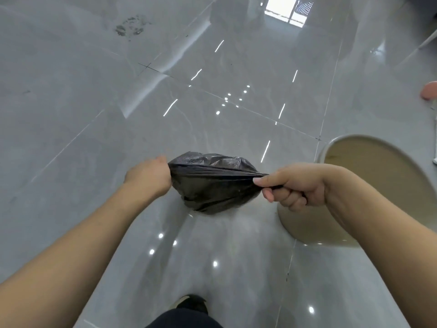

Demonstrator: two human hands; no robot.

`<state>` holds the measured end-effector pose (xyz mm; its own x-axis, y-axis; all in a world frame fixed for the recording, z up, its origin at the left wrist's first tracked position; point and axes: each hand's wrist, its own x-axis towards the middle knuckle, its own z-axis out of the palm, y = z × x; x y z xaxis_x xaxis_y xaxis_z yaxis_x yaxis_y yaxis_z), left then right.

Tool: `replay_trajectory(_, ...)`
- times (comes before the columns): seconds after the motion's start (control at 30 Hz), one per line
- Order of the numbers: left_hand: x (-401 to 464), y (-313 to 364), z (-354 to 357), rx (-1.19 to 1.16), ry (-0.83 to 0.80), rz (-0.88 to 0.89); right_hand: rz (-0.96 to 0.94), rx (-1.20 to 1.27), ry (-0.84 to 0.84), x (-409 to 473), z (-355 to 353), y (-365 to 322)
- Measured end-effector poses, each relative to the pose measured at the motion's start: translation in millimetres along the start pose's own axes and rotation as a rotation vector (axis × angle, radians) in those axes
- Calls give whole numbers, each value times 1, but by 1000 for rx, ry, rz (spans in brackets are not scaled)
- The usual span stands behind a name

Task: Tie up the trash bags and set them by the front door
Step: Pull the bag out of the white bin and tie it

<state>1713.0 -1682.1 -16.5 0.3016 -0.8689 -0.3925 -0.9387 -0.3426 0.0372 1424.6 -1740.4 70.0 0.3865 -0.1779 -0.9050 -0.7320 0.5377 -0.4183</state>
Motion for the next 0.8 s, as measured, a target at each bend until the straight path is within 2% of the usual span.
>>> replay_trajectory(0.1,-1,3,0,73,-322,-14,-142,280,-47,1,3,-4)
replay_trajectory(0.17,-5,11,-5,29,-552,-23,-217,441,-49,4,1,-9)
replay_trajectory(0.23,-8,17,-24,-193,-817,-82,-292,613,-33,4,-8,-17)
replay_trajectory(0.3,-2,18,-46,-551,-958,-61,-370,795,-12,1,-19,-27)
replay_trajectory(0.33,3,19,-57,-762,-950,-24,-415,866,-4,-1,-24,-31)
replay_trajectory(0.43,10,26,-88,-1278,-757,163,-580,992,-50,-8,-32,-42)
replay_trajectory(0.53,4,33,-103,-1608,-690,360,-750,1156,-140,-7,-32,-44)
replay_trajectory(0.6,-1,34,-97,-1759,-691,419,-810,1274,-132,0,-32,-40)
replay_trajectory(0.67,-4,34,-77,-1725,-652,317,-814,1350,-67,11,-31,-30)
replay_trajectory(0.7,-4,35,-63,-1563,-576,246,-807,1375,-32,17,-28,-25)
replay_trajectory(0.73,-7,36,-49,-1295,-457,210,-798,1393,-2,24,-25,-20)
replay_trajectory(0.8,-14,41,-27,-683,-268,258,-787,1404,37,39,-18,-12)
